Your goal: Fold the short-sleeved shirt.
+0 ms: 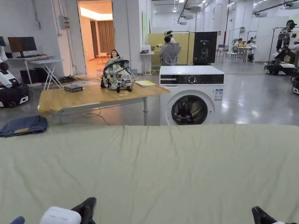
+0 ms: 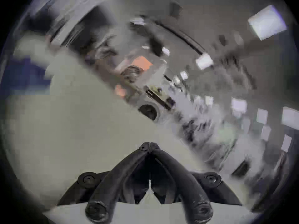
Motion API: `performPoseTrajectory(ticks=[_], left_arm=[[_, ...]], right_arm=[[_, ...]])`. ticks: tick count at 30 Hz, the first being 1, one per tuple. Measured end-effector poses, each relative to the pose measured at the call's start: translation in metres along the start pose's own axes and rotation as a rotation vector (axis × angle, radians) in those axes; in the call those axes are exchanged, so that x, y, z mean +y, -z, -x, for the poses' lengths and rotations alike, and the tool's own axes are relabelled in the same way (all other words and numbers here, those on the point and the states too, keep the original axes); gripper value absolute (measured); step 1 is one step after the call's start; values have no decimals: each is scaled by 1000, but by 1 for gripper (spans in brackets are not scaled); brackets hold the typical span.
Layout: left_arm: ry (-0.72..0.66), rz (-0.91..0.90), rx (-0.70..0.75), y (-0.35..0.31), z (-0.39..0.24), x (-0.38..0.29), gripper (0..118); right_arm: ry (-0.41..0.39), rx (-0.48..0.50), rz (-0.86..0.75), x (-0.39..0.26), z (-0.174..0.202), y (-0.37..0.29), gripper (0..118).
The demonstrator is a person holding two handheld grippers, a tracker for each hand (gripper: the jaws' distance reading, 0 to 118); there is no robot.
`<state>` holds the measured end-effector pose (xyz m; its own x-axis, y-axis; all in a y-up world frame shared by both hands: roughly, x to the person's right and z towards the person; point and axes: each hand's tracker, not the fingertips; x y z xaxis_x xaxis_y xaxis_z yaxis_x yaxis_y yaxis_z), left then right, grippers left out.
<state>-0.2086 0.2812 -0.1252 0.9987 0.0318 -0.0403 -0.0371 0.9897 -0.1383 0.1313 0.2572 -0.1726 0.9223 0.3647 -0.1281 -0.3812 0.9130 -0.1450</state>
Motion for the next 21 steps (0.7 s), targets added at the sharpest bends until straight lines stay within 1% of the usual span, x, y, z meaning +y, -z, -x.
performPoseTrajectory(ticks=[1,2,3,4,5,7,8,9,11,13,16,18,21], left_arm=[[-92,-1,6,3,6,0,0],[-118,-2,16,4,11,1,0],[-115,-2,19,5,13,1,0],[-95,-2,22,6,15,1,0],[-86,0,24,5,11,0,0],[-73,0,15,3,13,-1,0],[-59,6,16,4,12,-1,0],[-22,33,41,4,7,-1,0],[3,46,60,7,7,-4,0],[-14,67,72,10,10,-5,0],[-93,88,87,2,26,-8,0],[-92,84,148,-11,37,-11,0],[-43,99,249,-29,55,-15,0]], right_arm=[[159,6,20,0,-9,4,0],[292,33,27,-3,-18,8,0],[390,45,41,-5,-23,12,0],[423,25,58,-7,-25,15,0],[440,11,65,-8,-27,18,0],[408,10,54,-11,-26,20,0],[397,-1,52,-10,-19,20,0],[380,-2,52,-10,-17,21,0],[360,13,51,-8,-11,25,0],[341,47,45,0,6,31,0],[349,112,36,10,28,38,0],[361,176,22,17,46,41,0],[346,231,17,28,73,46,0]])
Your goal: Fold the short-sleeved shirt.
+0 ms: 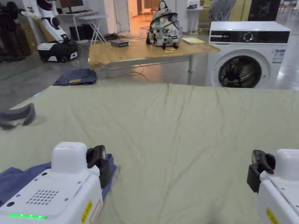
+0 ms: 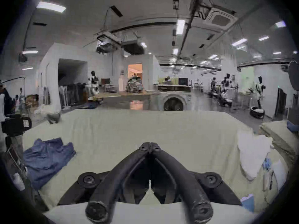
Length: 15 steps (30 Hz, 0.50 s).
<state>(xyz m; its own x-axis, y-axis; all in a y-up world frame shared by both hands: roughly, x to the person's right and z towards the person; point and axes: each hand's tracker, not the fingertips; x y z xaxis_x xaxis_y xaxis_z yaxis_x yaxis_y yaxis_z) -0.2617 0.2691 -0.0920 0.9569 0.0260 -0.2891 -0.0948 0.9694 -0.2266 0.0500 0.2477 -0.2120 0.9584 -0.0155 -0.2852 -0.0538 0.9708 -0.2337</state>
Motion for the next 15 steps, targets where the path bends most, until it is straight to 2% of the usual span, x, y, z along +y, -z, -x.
performPoseTrajectory(ticks=[3,6,9,15], left_arm=[[18,27,39,-10,20,-3,0],[10,58,115,-16,38,-5,0],[4,86,166,-13,55,-7,0],[-53,108,143,-4,78,-13,0]], right_arm=[[-36,77,7,0,26,10,0],[-73,86,18,-3,52,20,0],[-71,124,68,-6,68,37,0],[-67,200,107,-18,69,35,0]])
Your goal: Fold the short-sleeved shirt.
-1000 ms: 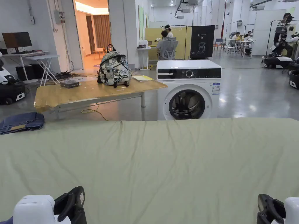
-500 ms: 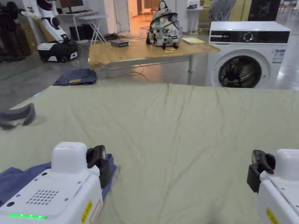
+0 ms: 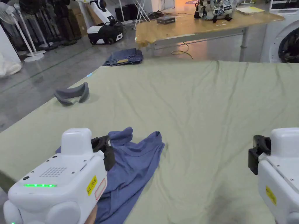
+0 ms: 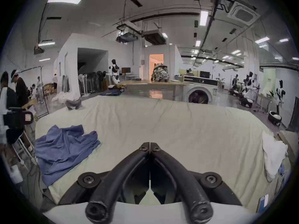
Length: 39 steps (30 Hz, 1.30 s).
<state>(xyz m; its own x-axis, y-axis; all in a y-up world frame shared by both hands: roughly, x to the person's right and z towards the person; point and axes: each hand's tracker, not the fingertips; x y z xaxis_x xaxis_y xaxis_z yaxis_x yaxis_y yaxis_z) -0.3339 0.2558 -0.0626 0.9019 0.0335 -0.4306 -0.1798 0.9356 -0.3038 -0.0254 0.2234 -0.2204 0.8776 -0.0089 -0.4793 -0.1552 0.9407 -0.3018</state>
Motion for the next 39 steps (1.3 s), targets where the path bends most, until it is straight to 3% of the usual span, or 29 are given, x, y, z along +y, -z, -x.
performPoseTrajectory(ticks=[1,2,4,5,8,10,16,17,20,23,24,25,29,31,32,35,37,39], left_arm=[[-7,9,-42,7,9,-1,5],[1,19,-86,15,18,0,17],[41,97,-104,41,34,3,72],[65,177,-113,58,46,4,91],[74,406,-168,119,67,-8,93],[-2,479,-188,158,78,-25,93],[4,632,-129,234,79,-78,93],[42,585,-110,227,68,-79,95],[144,588,-48,219,49,-75,83],[137,593,-88,222,49,-72,45],[145,596,-86,222,49,-70,13],[153,591,-81,212,45,-63,0],[51,578,-82,209,48,-46,0],[13,440,-164,193,52,-3,0],[-29,382,-137,187,56,24,0],[66,248,-54,163,70,113,0],[26,150,-31,156,82,179,0],[113,33,35,142,76,228,0]], right_arm=[[-8,18,0,-4,-3,-4,0],[-19,25,-1,-8,-5,-9,0],[-25,26,10,-17,-13,-22,0],[-19,14,25,-22,-17,-26,0],[-1,-12,58,-38,-31,-38,0],[-3,-41,84,-46,-37,-40,0],[40,-72,166,-66,-58,-46,0],[47,-86,178,-69,-59,-47,0],[65,-109,205,-79,-63,-51,0],[129,-88,238,-89,-67,-52,0],[137,-85,242,-94,-70,-52,0],[140,-88,243,-96,-70,-53,0],[146,-80,248,-98,-77,-63,0],[107,-72,243,-96,-82,-73,0],[79,-87,234,-95,-85,-79,0],[78,-108,222,-91,-98,-89,0],[95,-137,200,-91,-106,-98,0],[115,-148,191,-91,-112,-101,0]])
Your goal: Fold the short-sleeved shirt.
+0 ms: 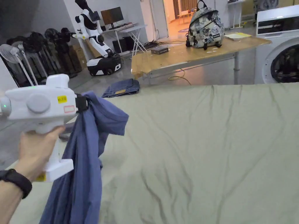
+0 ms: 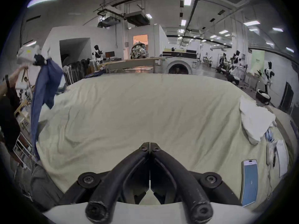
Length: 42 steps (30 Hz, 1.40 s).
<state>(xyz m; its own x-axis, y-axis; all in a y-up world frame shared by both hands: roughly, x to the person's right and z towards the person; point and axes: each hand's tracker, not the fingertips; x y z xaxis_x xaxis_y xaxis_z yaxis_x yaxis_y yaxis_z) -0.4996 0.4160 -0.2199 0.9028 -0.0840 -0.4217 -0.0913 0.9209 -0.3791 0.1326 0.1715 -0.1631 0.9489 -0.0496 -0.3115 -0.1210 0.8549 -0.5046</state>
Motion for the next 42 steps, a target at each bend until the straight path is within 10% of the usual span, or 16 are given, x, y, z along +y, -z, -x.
performPoseTrajectory(ticks=[8,18,27,34,42], left_arm=[[88,-130,-86,-20,-84,53,0],[49,331,-739,21,-341,-206,0],[147,554,-1203,-116,-517,-339,0],[72,483,-1248,-111,-489,-309,30],[145,46,-851,-120,-328,-247,38]], right_arm=[[92,3,1,-6,-10,-11,0],[223,-24,-26,-13,-33,-33,0],[184,-206,-15,-25,-58,-73,0],[222,-190,-29,-30,-65,-71,0],[141,-117,-27,-9,-40,-42,0]])
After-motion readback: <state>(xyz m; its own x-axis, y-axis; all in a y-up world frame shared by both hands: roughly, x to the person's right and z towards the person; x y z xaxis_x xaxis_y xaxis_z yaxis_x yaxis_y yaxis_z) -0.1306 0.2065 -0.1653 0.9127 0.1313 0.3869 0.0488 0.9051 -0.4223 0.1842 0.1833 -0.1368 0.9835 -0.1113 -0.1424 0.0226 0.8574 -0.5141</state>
